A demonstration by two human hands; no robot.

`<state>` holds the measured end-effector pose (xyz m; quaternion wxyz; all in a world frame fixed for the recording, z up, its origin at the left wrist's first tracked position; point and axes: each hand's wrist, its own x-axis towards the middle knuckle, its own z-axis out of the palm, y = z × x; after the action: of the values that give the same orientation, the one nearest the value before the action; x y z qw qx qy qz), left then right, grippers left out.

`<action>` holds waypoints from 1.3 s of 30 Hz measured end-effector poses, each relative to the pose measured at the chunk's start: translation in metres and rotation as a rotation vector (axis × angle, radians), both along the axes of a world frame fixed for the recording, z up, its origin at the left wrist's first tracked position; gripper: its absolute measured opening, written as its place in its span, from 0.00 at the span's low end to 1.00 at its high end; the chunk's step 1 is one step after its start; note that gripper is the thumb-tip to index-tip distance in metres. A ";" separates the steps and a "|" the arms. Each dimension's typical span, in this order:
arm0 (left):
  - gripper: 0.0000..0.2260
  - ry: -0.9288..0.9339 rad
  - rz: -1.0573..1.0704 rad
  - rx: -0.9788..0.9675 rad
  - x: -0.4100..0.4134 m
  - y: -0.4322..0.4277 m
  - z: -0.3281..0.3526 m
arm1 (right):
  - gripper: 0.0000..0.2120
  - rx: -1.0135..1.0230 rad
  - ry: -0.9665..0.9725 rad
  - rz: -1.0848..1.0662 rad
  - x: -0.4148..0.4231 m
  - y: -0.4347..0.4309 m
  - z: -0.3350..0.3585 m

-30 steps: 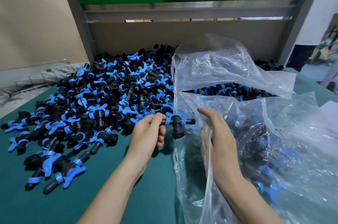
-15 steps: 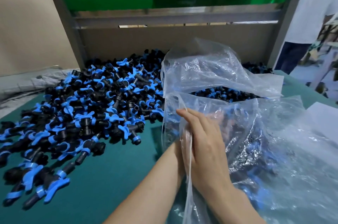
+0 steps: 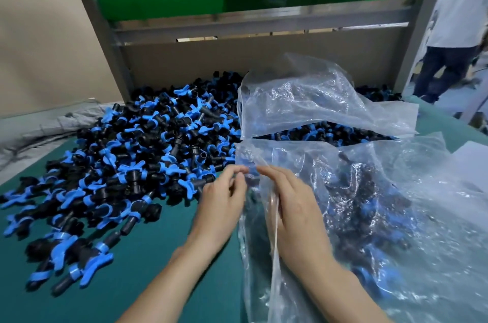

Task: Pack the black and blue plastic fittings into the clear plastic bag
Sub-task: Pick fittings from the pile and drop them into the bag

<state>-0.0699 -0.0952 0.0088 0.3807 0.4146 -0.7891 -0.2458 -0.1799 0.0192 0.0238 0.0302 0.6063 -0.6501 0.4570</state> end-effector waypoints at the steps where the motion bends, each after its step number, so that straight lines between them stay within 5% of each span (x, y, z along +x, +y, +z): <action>1: 0.08 -0.034 0.078 -0.048 0.015 0.002 -0.006 | 0.26 0.059 0.016 0.006 -0.001 -0.001 -0.003; 8: 0.14 -0.478 0.390 -0.259 0.031 -0.001 -0.013 | 0.29 0.236 0.038 -0.029 -0.002 -0.008 -0.019; 18: 0.14 -0.662 0.481 -0.168 0.040 0.010 -0.007 | 0.28 0.265 0.000 -0.026 -0.004 -0.005 -0.018; 23: 0.10 -0.420 0.385 -0.109 0.042 0.011 -0.005 | 0.28 0.269 -0.014 -0.013 -0.004 -0.005 -0.019; 28: 0.07 0.135 0.263 -0.066 0.043 0.005 0.003 | 0.26 0.259 -0.032 -0.010 -0.005 -0.005 -0.018; 32: 0.04 0.565 0.118 0.202 0.040 0.002 0.011 | 0.27 0.263 -0.043 -0.014 -0.006 -0.005 -0.019; 39: 0.08 0.615 0.035 0.352 0.034 0.005 0.007 | 0.28 0.256 -0.080 -0.030 -0.004 -0.004 -0.017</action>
<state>-0.0354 -0.0907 0.0156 0.5273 0.3937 -0.5759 -0.4851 -0.1842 0.0147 0.0072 -0.0667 0.5767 -0.7127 0.3938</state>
